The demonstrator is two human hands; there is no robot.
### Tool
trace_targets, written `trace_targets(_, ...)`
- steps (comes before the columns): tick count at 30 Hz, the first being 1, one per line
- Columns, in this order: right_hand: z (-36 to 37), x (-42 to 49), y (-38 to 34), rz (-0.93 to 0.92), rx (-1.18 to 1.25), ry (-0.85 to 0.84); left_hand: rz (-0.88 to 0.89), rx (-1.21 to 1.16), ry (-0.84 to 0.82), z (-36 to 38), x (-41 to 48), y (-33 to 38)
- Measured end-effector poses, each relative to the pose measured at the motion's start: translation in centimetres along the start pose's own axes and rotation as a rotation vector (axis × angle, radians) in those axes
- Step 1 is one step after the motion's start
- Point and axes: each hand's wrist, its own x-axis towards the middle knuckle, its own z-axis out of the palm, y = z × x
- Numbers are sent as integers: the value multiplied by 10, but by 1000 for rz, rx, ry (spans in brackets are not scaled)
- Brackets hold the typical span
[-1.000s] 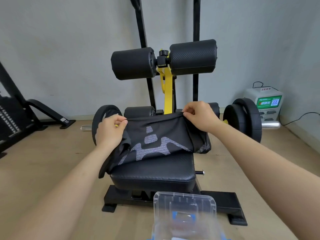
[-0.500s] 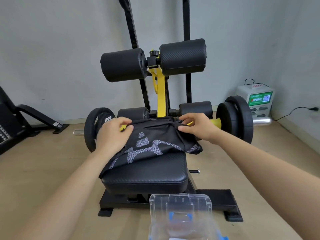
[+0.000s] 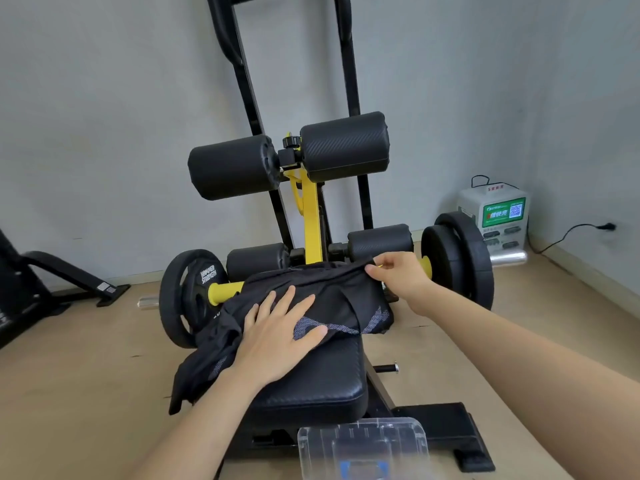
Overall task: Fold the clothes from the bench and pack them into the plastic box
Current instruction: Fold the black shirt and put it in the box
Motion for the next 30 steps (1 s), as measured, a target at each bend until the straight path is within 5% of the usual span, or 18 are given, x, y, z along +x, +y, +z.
trace_targets(4, 5, 8, 3, 191, 159, 92, 6, 28, 32, 5, -2, 2)
trace_targets(7, 8, 3, 9, 122, 142, 84, 10, 39, 49, 7, -5, 1)
trace_targets(17, -37, -63, 28, 84, -112, -301, 9, 28, 61, 12, -3, -2)
trace_targets(30, -26, -72, 32, -167, -229, -98, 4, 58, 52, 11, -4, 1)
